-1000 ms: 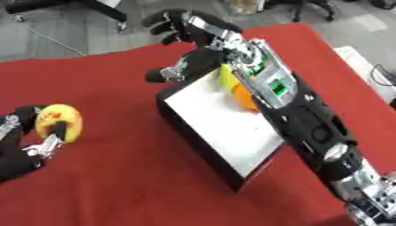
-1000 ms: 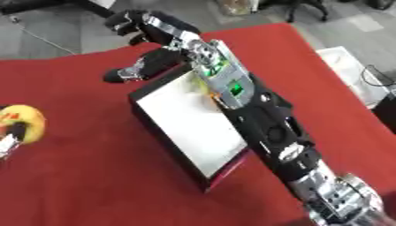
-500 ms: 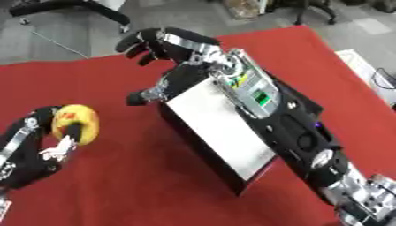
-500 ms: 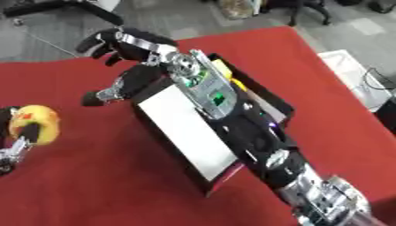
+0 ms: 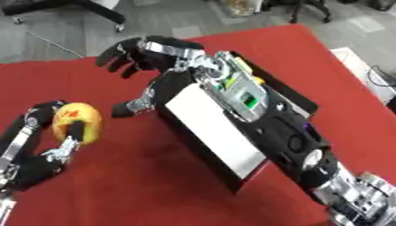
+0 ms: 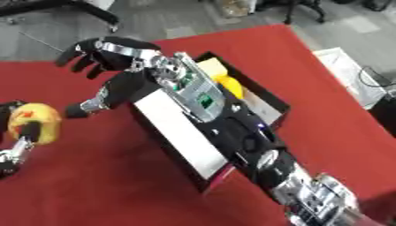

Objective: Pick up the objects with one hand, pass them to the other hand, and then place them into the box on the other side of the table.

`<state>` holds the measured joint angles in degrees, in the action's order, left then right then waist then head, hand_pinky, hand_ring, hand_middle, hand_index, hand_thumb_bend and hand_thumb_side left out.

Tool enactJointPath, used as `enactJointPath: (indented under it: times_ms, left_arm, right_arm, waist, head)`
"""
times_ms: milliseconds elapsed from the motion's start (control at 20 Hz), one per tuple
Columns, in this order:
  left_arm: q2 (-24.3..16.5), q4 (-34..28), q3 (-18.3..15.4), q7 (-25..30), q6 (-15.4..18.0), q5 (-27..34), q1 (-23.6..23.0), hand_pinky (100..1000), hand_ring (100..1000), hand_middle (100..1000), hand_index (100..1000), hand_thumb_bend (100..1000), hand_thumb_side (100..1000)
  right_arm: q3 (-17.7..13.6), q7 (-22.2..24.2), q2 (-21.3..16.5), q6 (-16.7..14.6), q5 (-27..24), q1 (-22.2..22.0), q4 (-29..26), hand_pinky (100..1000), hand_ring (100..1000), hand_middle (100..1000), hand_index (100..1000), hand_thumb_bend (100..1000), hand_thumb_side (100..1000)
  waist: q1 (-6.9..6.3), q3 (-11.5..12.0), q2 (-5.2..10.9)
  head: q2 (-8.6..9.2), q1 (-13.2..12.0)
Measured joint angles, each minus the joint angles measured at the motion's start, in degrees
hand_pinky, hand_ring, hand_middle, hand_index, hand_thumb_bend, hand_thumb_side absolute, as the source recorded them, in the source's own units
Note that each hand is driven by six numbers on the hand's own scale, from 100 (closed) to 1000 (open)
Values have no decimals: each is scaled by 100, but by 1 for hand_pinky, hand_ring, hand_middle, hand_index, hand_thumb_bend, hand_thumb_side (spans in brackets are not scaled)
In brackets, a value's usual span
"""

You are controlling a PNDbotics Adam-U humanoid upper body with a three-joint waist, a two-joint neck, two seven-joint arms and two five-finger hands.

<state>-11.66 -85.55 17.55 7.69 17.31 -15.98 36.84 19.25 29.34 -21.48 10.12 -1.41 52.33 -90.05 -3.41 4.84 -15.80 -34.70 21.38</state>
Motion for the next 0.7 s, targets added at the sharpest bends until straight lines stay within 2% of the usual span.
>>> enactJointPath:
  times_ms: [300,600,700]
  left_arm:
    - [186,59,67,-244,205,-395,50,853,669,570,693,100,628]
    - [272,67,101,-357,250,-516,52,853,669,570,693,100,628]
    - [276,66,100,-390,262,-542,58,835,660,565,686,100,649]
  right_arm:
    - [58,113,28,153,-178,0,-127,829,866,860,795,573,163]
    - [66,126,54,238,-241,0,-150,829,866,860,795,573,163]
    - [73,147,55,262,-252,0,-153,827,872,848,781,557,133]
  waist:
    - [-2,3,-14]
    - [-2,7,-25]
    - [-2,17,-30]
  head:
    - [-2,19]
    - [1,21]
    - [9,21]
